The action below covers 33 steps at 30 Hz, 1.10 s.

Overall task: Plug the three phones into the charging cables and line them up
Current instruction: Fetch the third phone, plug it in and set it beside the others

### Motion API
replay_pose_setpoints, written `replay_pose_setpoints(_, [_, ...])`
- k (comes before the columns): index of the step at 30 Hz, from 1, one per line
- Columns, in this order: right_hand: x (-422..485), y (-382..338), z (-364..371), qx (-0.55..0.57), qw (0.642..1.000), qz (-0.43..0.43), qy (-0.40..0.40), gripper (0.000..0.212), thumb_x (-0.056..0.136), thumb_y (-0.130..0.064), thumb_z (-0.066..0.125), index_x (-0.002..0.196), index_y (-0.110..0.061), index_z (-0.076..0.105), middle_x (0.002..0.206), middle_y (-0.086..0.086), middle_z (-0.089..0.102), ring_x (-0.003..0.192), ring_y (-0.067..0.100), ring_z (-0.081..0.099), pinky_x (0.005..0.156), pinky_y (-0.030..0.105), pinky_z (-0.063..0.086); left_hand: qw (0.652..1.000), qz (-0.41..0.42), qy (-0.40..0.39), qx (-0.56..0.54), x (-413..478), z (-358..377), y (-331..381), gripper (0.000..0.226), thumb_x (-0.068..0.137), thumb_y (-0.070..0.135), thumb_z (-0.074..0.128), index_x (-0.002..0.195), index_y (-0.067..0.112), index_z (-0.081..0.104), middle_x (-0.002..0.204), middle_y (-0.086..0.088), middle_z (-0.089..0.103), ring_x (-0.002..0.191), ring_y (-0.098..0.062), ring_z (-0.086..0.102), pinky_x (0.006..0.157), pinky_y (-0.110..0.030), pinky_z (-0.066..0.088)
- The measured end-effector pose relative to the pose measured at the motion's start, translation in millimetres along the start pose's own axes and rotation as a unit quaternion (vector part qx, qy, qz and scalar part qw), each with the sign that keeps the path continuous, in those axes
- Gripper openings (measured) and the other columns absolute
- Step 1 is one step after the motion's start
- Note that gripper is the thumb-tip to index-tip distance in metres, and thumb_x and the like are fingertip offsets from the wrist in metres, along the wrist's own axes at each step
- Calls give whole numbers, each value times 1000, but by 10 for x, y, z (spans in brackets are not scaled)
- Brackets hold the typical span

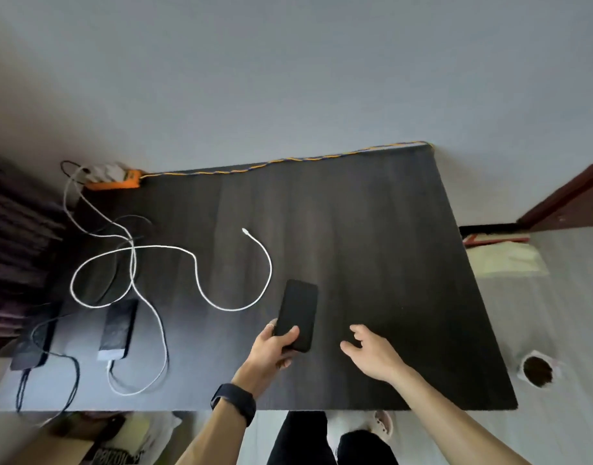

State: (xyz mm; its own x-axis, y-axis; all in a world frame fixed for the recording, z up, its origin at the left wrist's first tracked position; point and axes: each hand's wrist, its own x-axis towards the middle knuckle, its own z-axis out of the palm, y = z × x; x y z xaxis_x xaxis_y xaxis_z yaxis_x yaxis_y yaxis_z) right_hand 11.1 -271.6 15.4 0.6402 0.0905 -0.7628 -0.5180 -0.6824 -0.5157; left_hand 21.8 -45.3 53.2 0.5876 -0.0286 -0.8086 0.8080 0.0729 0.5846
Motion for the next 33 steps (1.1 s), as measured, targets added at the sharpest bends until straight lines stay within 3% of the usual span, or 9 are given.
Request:
replay_pose_setpoints(4, [243,-602,139,-29,999,-20,-9,64,97,-48,51,152,-19,32,153,5,45,135,23,49,108,34,39,995,29,45,-85,-145,-580,119,25,94,16,65,117,24,62,100,1,75,92,-21,67,80,-33,45])
replay_pose_setpoints(7, [559,-1104,187,-55,998,-34,6,64,97,-47,51,151,-18,32,153,4,45,134,24,50,107,34,39,988,45,59,-135,-105,-1013,292,26,94,12,64,117,23,63,101,-1,76,93,-24,69,80,-34,46])
replay_pose_setpoints(13, [1320,-1986,362,-98,989,-18,111,65,95,-46,54,149,-14,35,147,10,49,131,31,52,103,43,45,987,36,45,-151,225,-1838,630,30,92,14,66,121,16,59,100,1,75,92,-22,69,85,-35,43])
replay_pose_setpoints(20, [2046,-2712,529,-227,949,-27,216,41,97,-44,51,124,-13,53,125,12,51,117,34,51,80,45,50,986,29,31,-159,608,-2492,1022,36,90,18,69,123,17,57,106,2,74,90,-18,69,79,-30,44])
replay_pose_setpoints(22, [2101,-2787,634,-272,936,-27,221,33,96,-33,58,120,-12,52,123,11,50,114,32,50,75,44,51,985,28,26,-170,640,-2625,1072,33,90,17,69,121,18,57,107,1,74,91,-18,69,81,-31,44])
replay_pose_setpoints(25, [2051,-2768,792,-304,933,2,192,40,88,-14,66,123,-6,47,125,13,51,116,31,52,80,41,53,984,23,13,-178,665,-2726,1130,29,91,17,68,116,21,56,107,1,75,92,-18,69,82,-31,43])
replay_pose_setpoints(27, [1945,-2650,897,-262,948,3,183,36,87,-6,64,118,-2,46,122,16,54,112,33,57,84,40,53,984,18,-3,-179,661,-2720,1152,26,91,17,67,114,22,56,105,1,75,87,-16,70,79,-31,43])
replay_pose_setpoints(30, [1698,-2435,911,-54,982,5,182,26,86,6,54,106,-7,45,110,13,61,94,30,62,81,41,53,982,13,-16,-188,653,-2614,1198,27,91,15,67,115,20,56,103,-3,74,86,-20,69,75,-29,45])
replay_pose_setpoints(33, [1292,-2227,786,105,970,12,218,38,90,5,54,121,-16,46,106,2,64,98,26,63,79,34,49,979,19,-34,-200,597,-2416,1254,25,89,13,69,109,21,56,98,-4,71,78,-18,62,65,-28,39])
